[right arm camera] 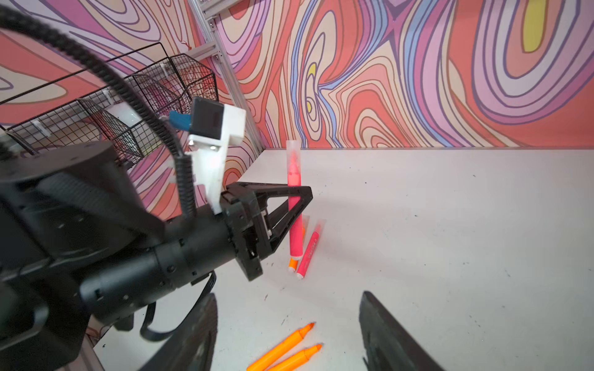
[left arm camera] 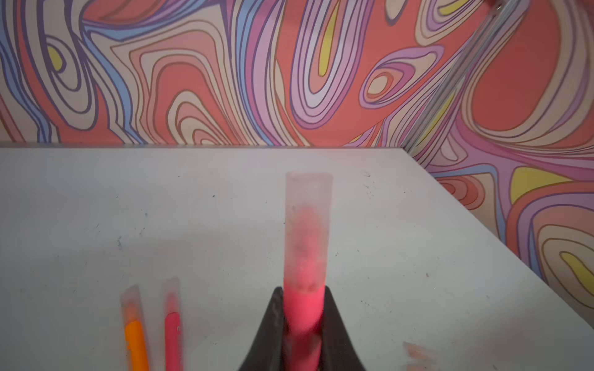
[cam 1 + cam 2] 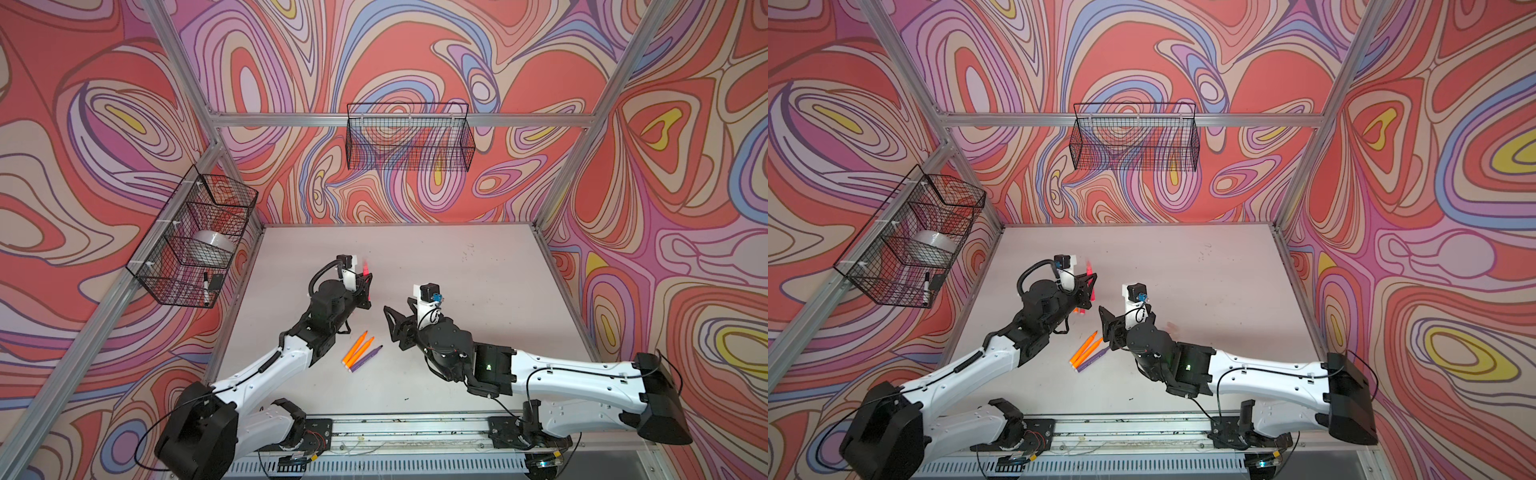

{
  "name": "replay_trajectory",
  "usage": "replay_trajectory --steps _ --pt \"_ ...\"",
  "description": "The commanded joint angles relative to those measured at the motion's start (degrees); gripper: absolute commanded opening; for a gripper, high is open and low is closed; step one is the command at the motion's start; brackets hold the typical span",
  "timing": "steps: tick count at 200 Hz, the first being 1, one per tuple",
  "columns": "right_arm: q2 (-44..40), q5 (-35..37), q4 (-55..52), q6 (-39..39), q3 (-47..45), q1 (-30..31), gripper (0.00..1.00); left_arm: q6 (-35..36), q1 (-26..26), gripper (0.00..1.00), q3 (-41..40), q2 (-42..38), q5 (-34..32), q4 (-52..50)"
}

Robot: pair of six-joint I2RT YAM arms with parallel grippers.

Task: Insert pens into pen caps
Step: Place the pen at the center of the table.

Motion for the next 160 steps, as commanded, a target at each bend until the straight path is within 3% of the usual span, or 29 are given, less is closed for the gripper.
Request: replay_trajectory --steps 1,78,160 --pt "-1.2 3.2 -3.7 1.6 -2.7 -0.3 0.73 -3.5 0.8 0.00 5.4 6.0 -3.7 -13.6" --pt "-1.0 2.1 -9.0 7.2 -4.5 -2.9 0.76 -5.7 2.5 0.00 17.7 27.3 -3.4 -26.5" --pt "0.5 -0.8 -8.5 8.8 -5.0 -5.3 0.77 -6.5 3.2 0.00 24.4 38.6 -5.4 -31.8"
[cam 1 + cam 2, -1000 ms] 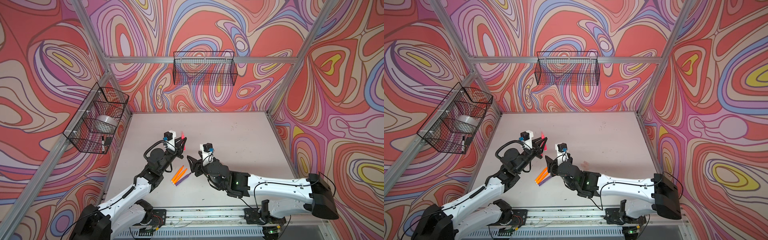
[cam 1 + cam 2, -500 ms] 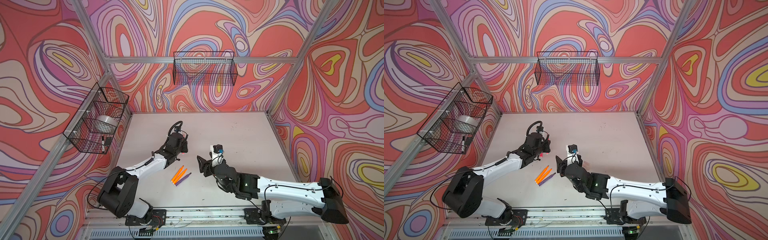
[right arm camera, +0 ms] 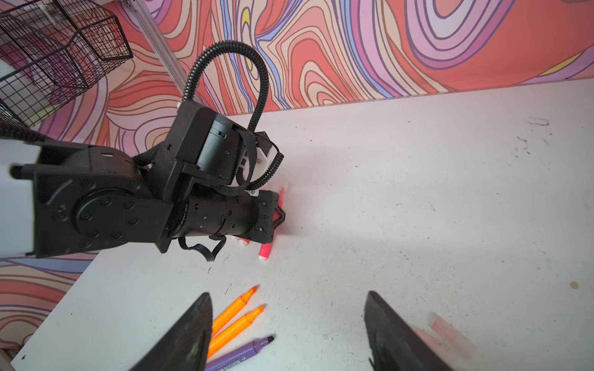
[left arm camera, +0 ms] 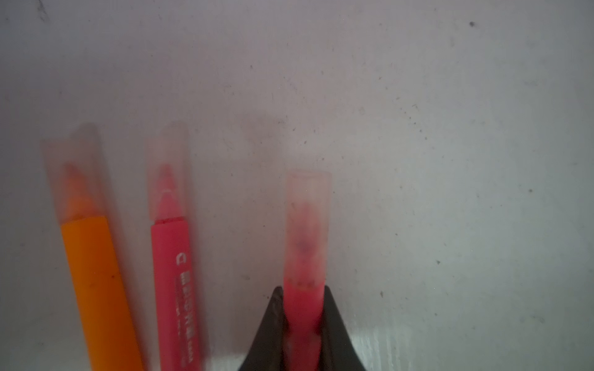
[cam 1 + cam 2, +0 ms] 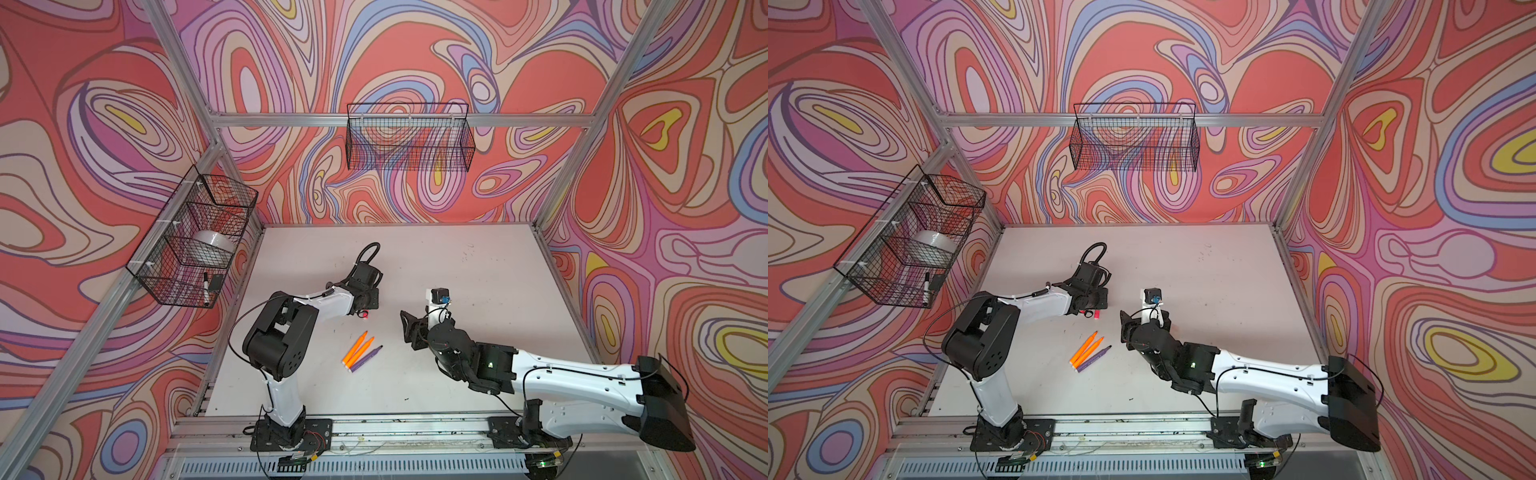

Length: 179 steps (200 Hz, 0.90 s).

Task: Insert pens into pen caps
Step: Place the pen at the center of the table.

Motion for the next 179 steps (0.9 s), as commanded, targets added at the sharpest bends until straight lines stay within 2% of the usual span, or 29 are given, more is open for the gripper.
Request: replay_trajectory --steps 1,32,109,133,164,179 --pt "0.8 -1.2 -0.6 0.7 -0.1 -0.6 0.77 -1.5 0.7 0.00 2.3 2.3 -2.2 -4.3" --pt "1.1 -1.8 -0.6 0.9 0.0 -1.1 0.78 -1.6 0.8 0.00 3.8 3.9 -3.2 -6.1" --pt "1.3 -2.5 0.3 1.4 -0.4 -1.6 0.78 -0.5 0.9 0.35 4.2 3.4 -2.2 -6.7" --pt "0.9 -2.9 0.3 1.6 -0.7 -1.6 0.78 0.1 0.9 0.40 4.6 3.3 -1.7 -7.0" --pt "-0.4 -3.8 0.3 2.2 -1.2 -1.6 0.78 0.9 1.0 0.49 2.9 -1.8 -1.2 -7.1" --pt "-1.2 -4.6 0.1 2.8 -1.4 -1.6 0.77 1.4 0.9 0.50 0.4 -6.1 0.0 -6.7"
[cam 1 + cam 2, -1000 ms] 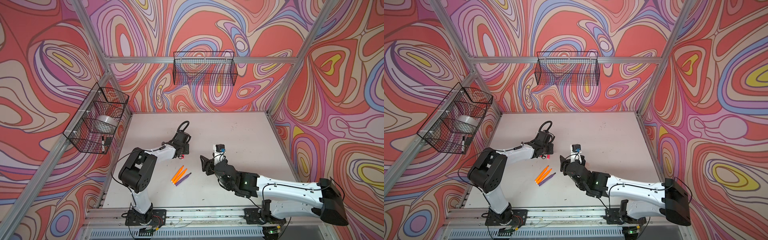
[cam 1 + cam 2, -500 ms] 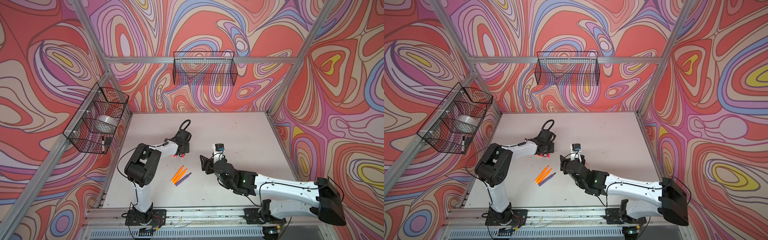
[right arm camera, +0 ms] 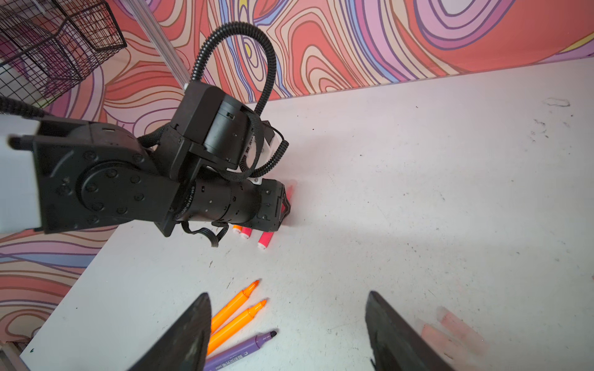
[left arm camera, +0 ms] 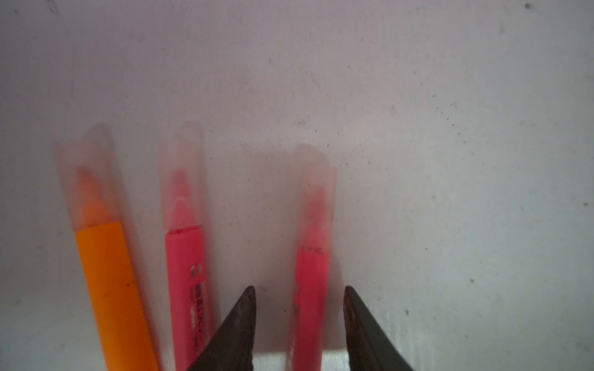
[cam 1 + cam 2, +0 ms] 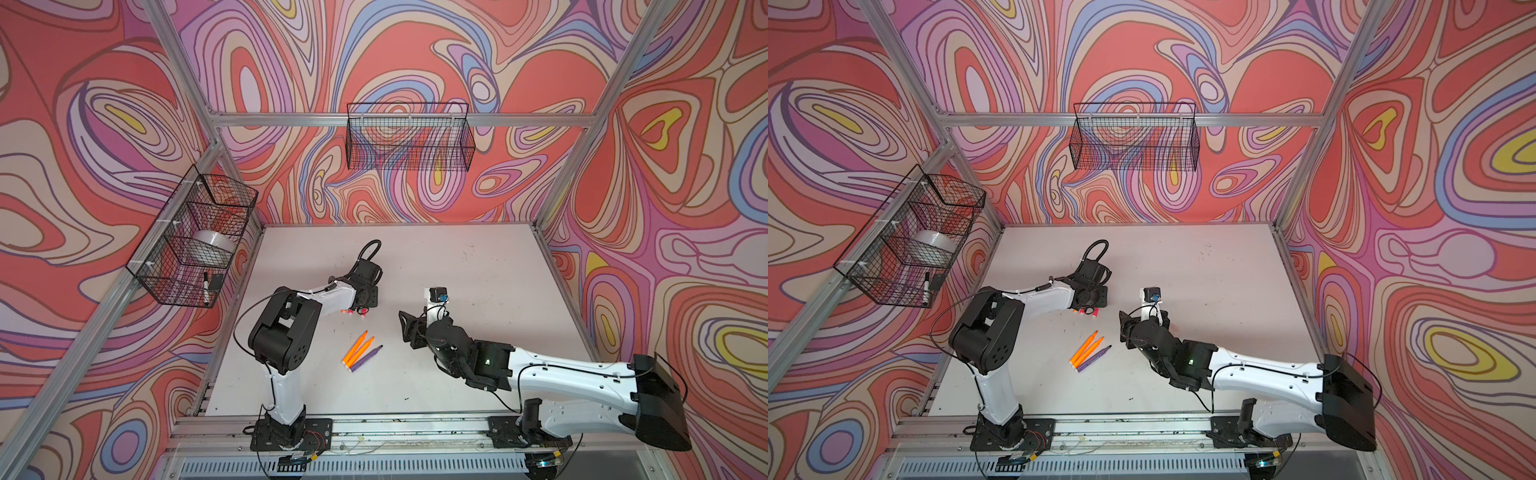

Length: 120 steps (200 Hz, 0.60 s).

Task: Insert pens into pen caps
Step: Place the pen at the center of the table.

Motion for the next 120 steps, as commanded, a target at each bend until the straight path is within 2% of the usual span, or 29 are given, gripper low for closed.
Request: replay_trajectory --steps 1,20,47,92,120 --pt "-2.0 -1.5 -0.1 1.1 -1.2 -0.2 0.77 1.1 0.3 0.50 -2.7 -7.3 1.2 -1.7" --pt "-2.4 -2.2 -0.4 2.1 -1.5 -0.2 0.76 1.1 -0.4 0.50 -8.4 -13.2 3.0 -0.3" --pt "-1.4 -4.4 -1.6 3.4 -1.0 -0.2 0.74 -0.1 -3.9 0.51 -16.5 -20.9 2.8 -0.4" --pt "0.6 -8.5 -2.4 7.2 -2.4 -0.2 0.69 -3.3 -18.0 0.52 -26.1 -34.9 -2.3 -2.4" --pt "0.2 -9.4 -1.3 9.5 -5.3 -0.1 0.68 -6.7 -21.9 0.52 -30.9 -42.3 -4.9 -5.0"
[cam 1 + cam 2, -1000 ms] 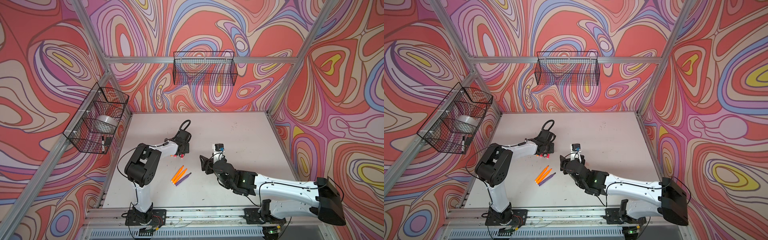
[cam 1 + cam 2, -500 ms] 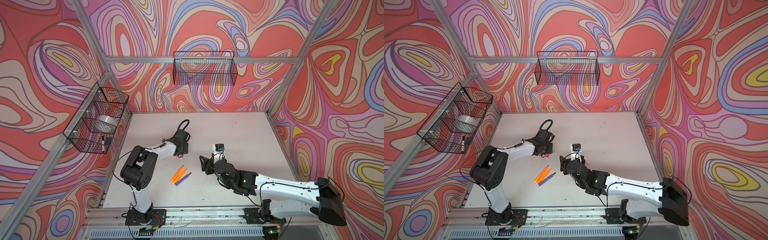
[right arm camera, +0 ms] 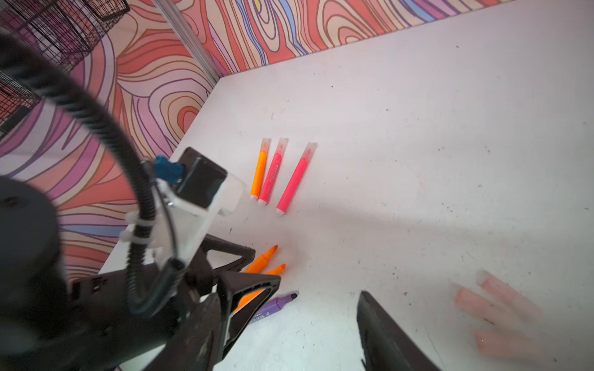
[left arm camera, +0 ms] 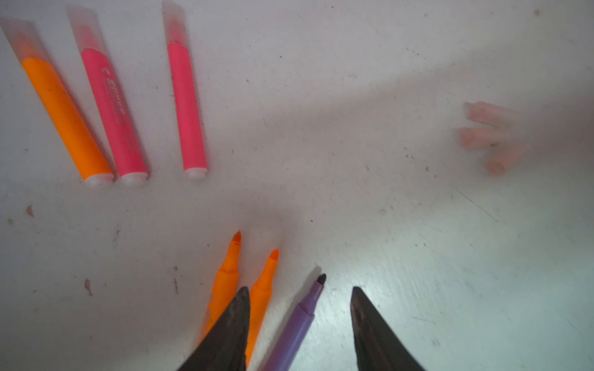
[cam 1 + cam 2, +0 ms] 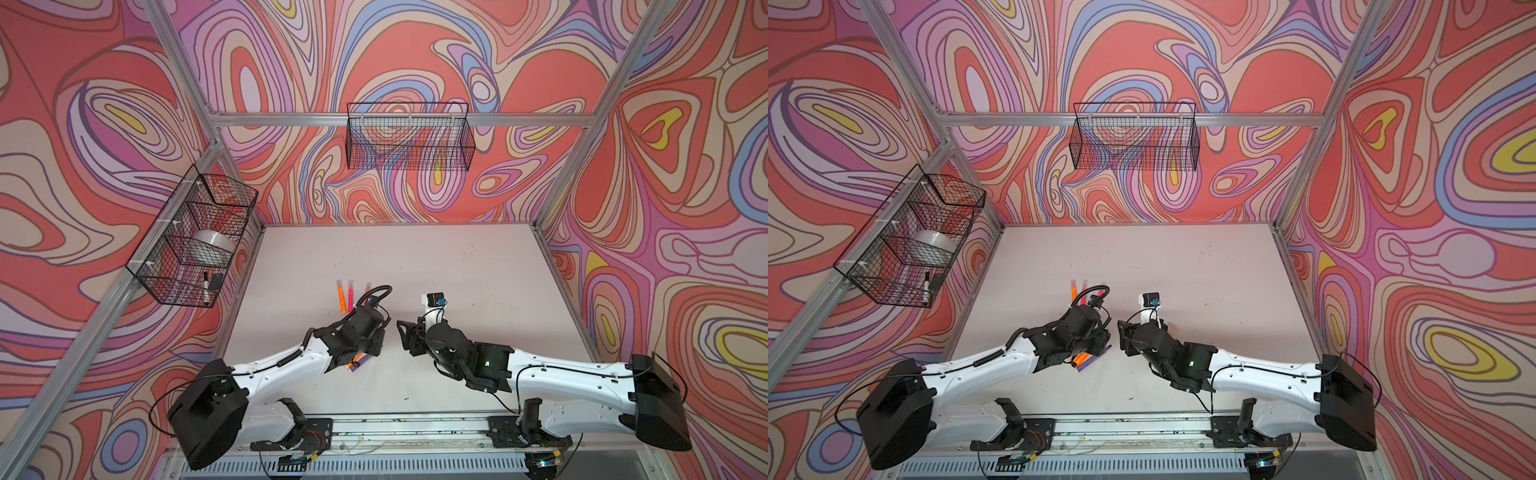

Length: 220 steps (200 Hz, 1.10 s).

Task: Insert pens into pen caps
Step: Pick up the pen from the bottom-center of the table.

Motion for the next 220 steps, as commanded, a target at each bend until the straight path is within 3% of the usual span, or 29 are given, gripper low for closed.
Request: replay_trajectory --steps 1,33,66,86,142,169,199,207,220 --pt "0.1 -1.8 -0.1 3.0 -2.7 -0.1 0.68 -4.2 -1.6 0.52 -3.2 -5.4 -4.2 -3.8" --pt "-0.6 -2.9 -1.2 4.6 -3.9 -0.1 0.67 -7.0 -2.8 0.52 -10.9 -11.0 -0.7 -2.0" --pt "-1.8 -6.1 0.4 6.5 -2.6 -0.1 0.65 -6.4 -3.2 0.50 -10.6 -9.0 1.1 -0.3" --pt "-1.1 -8.9 -3.1 12.1 3.0 -0.1 0.72 -5.7 -4.0 0.48 -11.0 -6.2 1.4 2.1" --pt "10.3 -19.0 -13.2 23.3 20.7 0.8 0.70 -4.0 -4.5 0.47 -8.0 -1.8 0.2 0.5" --pt "15.3 -21.0 -20.5 21.8 29.3 0.9 0.59 -3.5 -4.5 0.48 -4.4 0.1 -2.6 -3.0" --pt "12.0 -17.9 -21.4 18.8 30.1 0.7 0.60 -2.8 -4.6 0.48 -2.2 3.5 -2.4 -4.5" --pt "9.9 -14.7 -22.0 18.9 28.8 0.7 0.62 -2.7 -4.6 0.48 -1.9 4.2 -2.5 -4.6" --pt "5.6 -10.8 -20.0 21.9 23.4 0.5 0.82 -2.6 -4.7 0.48 -1.2 5.0 -2.9 -5.1"
